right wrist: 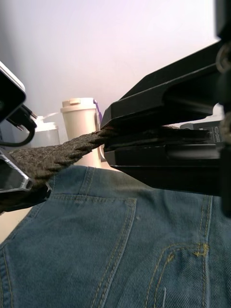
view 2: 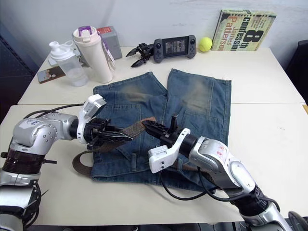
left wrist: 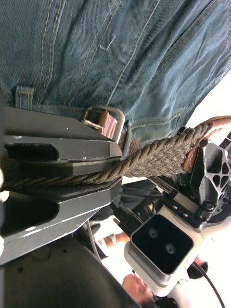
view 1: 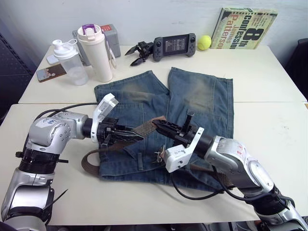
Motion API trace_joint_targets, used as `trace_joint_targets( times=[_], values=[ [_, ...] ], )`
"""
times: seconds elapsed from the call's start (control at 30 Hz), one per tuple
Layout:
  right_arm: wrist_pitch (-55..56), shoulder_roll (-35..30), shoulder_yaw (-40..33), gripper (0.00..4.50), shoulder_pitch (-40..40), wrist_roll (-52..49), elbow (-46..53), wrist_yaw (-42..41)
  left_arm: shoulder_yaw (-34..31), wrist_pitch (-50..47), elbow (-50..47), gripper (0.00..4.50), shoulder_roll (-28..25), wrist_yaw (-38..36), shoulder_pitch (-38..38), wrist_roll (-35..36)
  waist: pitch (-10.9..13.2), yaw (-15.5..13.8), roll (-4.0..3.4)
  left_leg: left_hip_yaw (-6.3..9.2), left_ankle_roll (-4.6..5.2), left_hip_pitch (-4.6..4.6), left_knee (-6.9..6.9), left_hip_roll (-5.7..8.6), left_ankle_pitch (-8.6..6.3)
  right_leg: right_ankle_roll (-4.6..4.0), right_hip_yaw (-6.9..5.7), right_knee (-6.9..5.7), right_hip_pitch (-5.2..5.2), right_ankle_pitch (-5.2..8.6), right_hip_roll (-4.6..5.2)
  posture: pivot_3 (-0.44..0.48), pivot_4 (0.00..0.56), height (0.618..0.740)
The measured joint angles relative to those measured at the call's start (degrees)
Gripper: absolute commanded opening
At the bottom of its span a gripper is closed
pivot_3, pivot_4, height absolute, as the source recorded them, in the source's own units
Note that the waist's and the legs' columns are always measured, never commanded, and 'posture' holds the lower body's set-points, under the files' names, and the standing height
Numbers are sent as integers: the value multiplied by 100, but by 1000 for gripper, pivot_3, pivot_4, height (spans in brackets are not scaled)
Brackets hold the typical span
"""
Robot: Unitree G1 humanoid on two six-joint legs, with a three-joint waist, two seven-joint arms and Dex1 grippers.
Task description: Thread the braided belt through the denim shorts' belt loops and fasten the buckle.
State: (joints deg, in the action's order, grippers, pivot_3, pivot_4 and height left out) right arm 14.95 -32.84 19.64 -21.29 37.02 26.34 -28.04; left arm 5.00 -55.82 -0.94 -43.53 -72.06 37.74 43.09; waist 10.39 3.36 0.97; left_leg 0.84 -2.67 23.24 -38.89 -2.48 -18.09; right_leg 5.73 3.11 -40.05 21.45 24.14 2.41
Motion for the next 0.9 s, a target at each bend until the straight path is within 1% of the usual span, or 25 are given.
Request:
trace_joint_targets(
  times=[0.07,0.23,0.33,0.37,0.4,0.47,0.5,0.57,0.63,0.7,0.77,0.83,0.9],
  values=[
    [-78,37,-3,0,69,-26,-1,-40,-6,260,-79,3073,1,46,-20,-146,0,-2,0,0,0,0,-1,0,0,0,0,0,0,0,1,0,150,739],
    [-468,53,-115,0,324,-32,0,-251,-338,915,-78,3073,-33,367,-98,-485,0,0,0,-1,1,0,0,0,0,0,-1,3,0,0,1,0,150,739],
    [-874,55,-284,0,491,-50,48,-451,-808,972,-121,3073,-59,660,-168,-467,0,-3,0,2,1,0,0,-2,-1,0,-1,1,1,0,2,0,150,739],
    [-1033,74,-315,0,536,-50,101,-553,-1022,835,-200,3073,-83,800,-177,-353,0,-3,0,2,1,0,1,-2,-1,0,0,2,1,0,3,0,150,739],
    [-1301,156,-364,0,601,-46,219,-685,-1372,512,-338,3073,-150,992,-219,-47,0,0,0,4,0,1,1,-5,-2,0,4,1,1,0,8,0,150,739],
    [-1875,393,-407,0,677,-35,535,-958,-2211,-410,-520,3073,-310,1394,-320,865,0,16,0,16,0,-1,0,-9,-3,0,5,-2,3,0,7,0,150,739],
    [-2192,495,-400,0,687,-6,734,-1140,-2649,-988,-617,3073,-432,1595,-446,1458,0,28,-1,22,1,-4,3,-8,-3,0,5,0,3,0,4,0,150,739],
    [-2582,551,-408,0,694,30,979,-1372,-3057,-1656,-805,3073,-491,1882,-693,2199,-3,24,-4,26,1,-14,5,-4,-3,0,7,-5,0,0,5,0,150,739],
    [-2858,607,-384,0,674,112,1170,-1557,-3225,-2079,-972,3073,-400,2335,-1048,2717,-3,5,-5,28,-1,-13,5,-4,-5,0,11,-4,-1,0,6,0,150,739],
    [-2872,706,-261,0,567,193,1209,-1556,-3289,-2225,-957,3073,-226,2776,-1289,2895,-4,-28,-2,34,-2,-12,4,-1,-5,0,10,-3,-4,0,9,0,150,739],
    [-2622,744,-70,0,415,384,1146,-1360,-3317,-2227,-910,3073,-111,3130,-1348,2950,-6,-40,1,38,-3,-11,-5,7,-6,0,10,2,-3,0,14,0,150,739],
    [-2055,635,140,0,224,665,864,-940,-3348,-2077,-905,3073,-27,3362,-1382,2929,-8,-33,5,37,-3,-13,-5,20,-6,0,10,3,-3,0,17,0,150,739],
    [-1498,520,305,0,71,882,395,-479,-3336,-1780,-1023,3073,20,3473,-1565,2759,-9,-10,7,33,-3,-13,-5,25,-6,0,10,2,0,0,20,0,150,739]
  ],
)
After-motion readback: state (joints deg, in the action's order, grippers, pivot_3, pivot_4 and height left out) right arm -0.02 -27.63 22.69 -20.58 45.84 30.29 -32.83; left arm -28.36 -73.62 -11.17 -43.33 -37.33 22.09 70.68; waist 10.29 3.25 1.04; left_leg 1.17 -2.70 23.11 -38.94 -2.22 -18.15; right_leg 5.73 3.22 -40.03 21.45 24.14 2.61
